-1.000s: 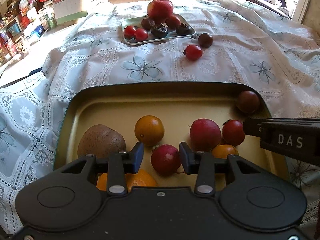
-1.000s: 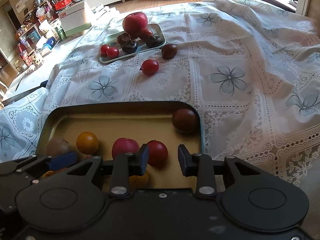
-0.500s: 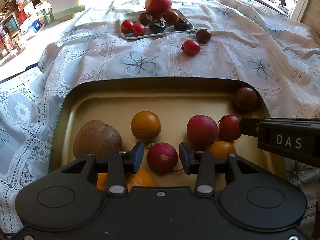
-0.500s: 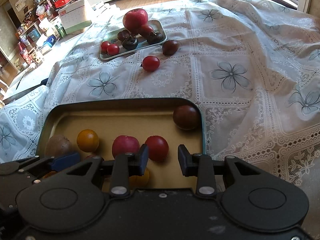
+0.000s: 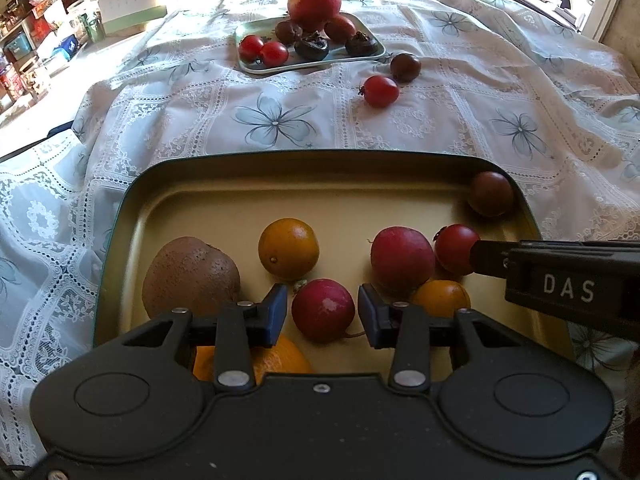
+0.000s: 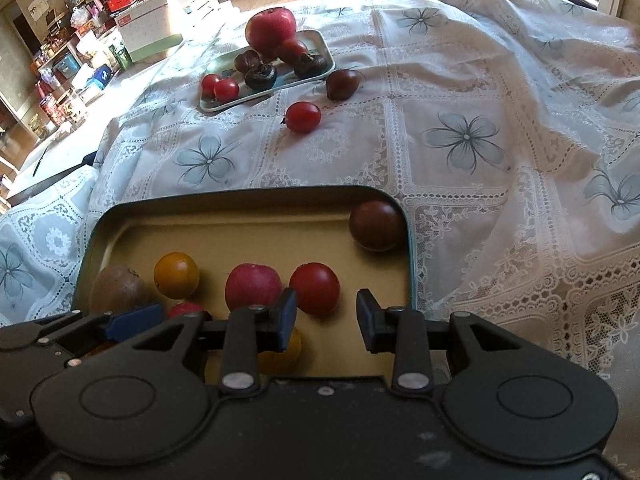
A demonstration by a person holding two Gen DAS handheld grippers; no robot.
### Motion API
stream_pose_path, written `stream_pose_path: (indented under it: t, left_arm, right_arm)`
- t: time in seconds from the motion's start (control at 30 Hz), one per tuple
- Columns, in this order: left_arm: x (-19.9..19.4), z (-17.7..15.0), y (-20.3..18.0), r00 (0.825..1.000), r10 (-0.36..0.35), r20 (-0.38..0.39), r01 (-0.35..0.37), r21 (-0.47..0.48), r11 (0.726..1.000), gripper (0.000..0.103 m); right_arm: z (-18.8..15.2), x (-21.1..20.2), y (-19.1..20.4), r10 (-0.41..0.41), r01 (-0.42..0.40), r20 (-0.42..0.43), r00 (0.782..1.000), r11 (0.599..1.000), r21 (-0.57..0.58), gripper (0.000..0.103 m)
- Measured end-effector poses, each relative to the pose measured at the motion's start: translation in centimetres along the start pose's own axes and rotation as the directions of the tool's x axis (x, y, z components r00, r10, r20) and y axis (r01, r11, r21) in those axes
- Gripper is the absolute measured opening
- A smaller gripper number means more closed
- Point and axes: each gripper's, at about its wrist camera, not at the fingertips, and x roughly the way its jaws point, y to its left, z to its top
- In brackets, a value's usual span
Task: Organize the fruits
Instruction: 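Grasp a dark plum with the right gripper while the left moves toward a red tomato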
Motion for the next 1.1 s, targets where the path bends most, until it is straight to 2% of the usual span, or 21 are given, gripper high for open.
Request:
stream_pose_path:
  t: [0.2, 0.33, 0.57, 0.67, 0.83, 0.97, 1.1]
  left_arm:
    - [-0.3, 1.4, 0.2, 1.0, -0.017, 0.004, 0.017, 0.01, 1.0, 0.049]
    - [-1.5, 4.3, 0.6, 0.998, -0.01, 0.064, 0.009, 0.02, 1.0, 0.049]
    - [-1.9, 10.3, 1.7, 0.986, 0.056, 0.155, -0.058, 0.01, 0.998, 0.049]
    - [-1.0, 12.2, 2.1, 0.983, 0.079, 0.168, -0.082, 0.007, 0.997, 0.049]
    - [1.1, 14.5, 3.1, 0.984, 0.068, 0.165, -0.064, -0.03, 0.998, 0.05]
    - [2.7, 15.2, 3.7, 0.983, 0.092, 0.159, -0.086, -0.041, 0.995, 0.05]
    - [3.9, 15.1, 4.5, 0.986, 0.102, 0.134, -0.096, -0.047, 0.994, 0.05]
  right_arm:
    - [0.9, -0.3, -0.4, 0.02, -0.02, -0.006, 1.0, 1.0, 0.018, 0.036]
    - [3.2, -1.1, -0.8, 0.051, -0.052, 0.008, 0.999, 0.998, 0.037, 0.036]
    - [9.1, -0.7, -0.9, -0.036, 0.034, 0.071, 0.997, 0.999, 0.033, 0.042]
    - [11.8, 0.8, -0.9, -0.042, 0.039, 0.067, 0.997, 0.998, 0.052, 0.043]
    - [15.7, 4.4, -1.5, -0.055, 0.045, 0.069, 0.996, 0.989, 0.139, 0.044]
    - [17.9, 7.4, -1.3, -0.115, 0.102, 0.069, 0.991, 0.98, 0.169, 0.044]
    - [19.0, 9.4, -1.3, -0.104, 0.09, 0.057, 0.993, 0.974, 0.21, 0.044]
